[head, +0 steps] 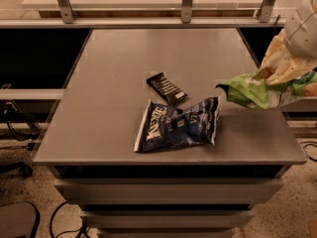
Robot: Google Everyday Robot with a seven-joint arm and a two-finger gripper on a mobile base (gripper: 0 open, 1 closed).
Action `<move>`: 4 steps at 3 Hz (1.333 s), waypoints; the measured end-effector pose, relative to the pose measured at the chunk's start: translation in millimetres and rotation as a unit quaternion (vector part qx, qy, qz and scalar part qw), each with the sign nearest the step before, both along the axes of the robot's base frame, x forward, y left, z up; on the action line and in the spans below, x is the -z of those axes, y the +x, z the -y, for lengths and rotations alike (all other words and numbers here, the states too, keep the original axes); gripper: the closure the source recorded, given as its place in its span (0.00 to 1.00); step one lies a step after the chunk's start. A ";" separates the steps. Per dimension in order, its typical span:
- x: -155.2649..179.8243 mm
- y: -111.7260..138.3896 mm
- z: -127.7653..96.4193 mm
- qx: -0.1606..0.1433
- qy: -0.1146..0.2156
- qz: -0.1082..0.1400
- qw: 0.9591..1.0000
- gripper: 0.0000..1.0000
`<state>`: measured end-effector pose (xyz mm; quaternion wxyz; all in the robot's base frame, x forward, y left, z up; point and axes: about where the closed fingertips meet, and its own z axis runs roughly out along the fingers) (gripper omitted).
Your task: Move green rice chip bag near blue chip bag
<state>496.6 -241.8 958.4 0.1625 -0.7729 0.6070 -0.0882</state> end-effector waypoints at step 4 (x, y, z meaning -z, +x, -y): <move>11.8 -26.5 -23.8 -0.029 0.003 -0.023 0.999 0.36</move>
Offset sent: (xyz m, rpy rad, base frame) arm -0.0312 0.0168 -0.0095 0.0015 0.0441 0.0328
